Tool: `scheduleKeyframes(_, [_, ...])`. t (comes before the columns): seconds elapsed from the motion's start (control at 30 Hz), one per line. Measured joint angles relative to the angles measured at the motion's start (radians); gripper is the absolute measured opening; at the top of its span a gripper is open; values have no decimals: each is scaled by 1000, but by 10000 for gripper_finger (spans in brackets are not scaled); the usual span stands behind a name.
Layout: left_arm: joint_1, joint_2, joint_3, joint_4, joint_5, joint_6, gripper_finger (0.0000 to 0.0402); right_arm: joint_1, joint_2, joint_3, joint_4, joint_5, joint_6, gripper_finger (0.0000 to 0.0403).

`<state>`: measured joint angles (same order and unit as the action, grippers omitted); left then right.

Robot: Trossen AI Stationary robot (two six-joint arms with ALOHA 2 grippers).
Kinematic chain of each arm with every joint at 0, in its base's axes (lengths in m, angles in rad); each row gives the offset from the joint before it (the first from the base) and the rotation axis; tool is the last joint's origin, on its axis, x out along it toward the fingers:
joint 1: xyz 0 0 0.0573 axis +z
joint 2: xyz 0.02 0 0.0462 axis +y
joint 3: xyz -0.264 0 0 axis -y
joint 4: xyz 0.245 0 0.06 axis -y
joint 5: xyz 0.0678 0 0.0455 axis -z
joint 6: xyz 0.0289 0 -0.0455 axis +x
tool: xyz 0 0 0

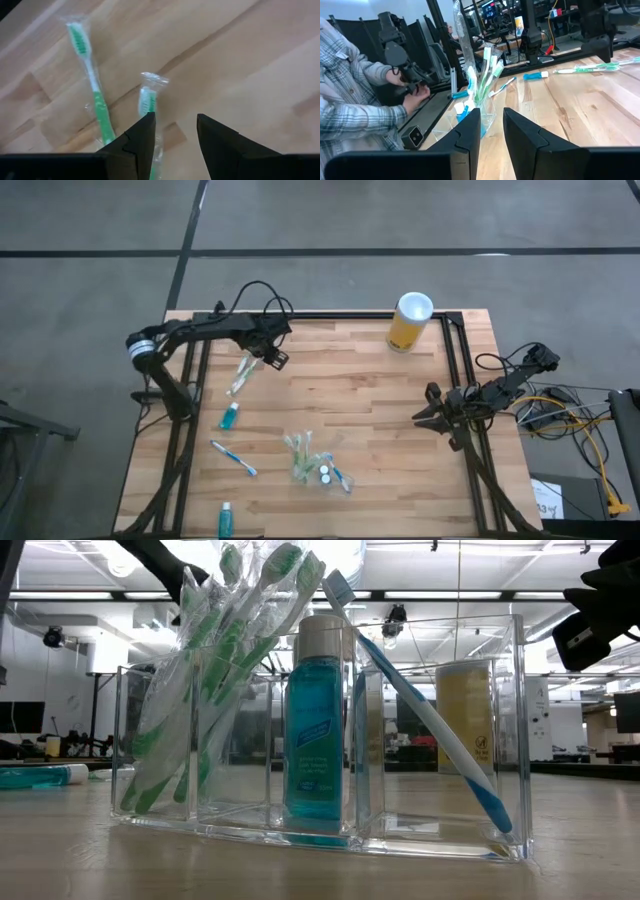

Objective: Pick & Place toothbrushing station
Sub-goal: Put the green toothbrush into the transparent organizer

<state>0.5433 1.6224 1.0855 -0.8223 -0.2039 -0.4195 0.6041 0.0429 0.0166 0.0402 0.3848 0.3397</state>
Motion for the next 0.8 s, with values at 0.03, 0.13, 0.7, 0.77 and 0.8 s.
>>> scheduleKeyframes(0.03, [7,9,0,0,-6,3,149,0,0,0,0,0,0,81])
scheduleKeyframes(0.13, [32,30,0,3,-22,22,149,0,0,0,0,0,0,76])
scheduleKeyframes(0.7, [88,104,-1,56,57,79,149,0,0,0,0,0,0,81])
scheduleKeyframes(0.77, [88,104,-1,56,57,79,148,0,0,0,0,0,0,82])
scheduleKeyframes(0.8, [89,104,0,55,57,79,145,0,0,0,0,0,0,82])
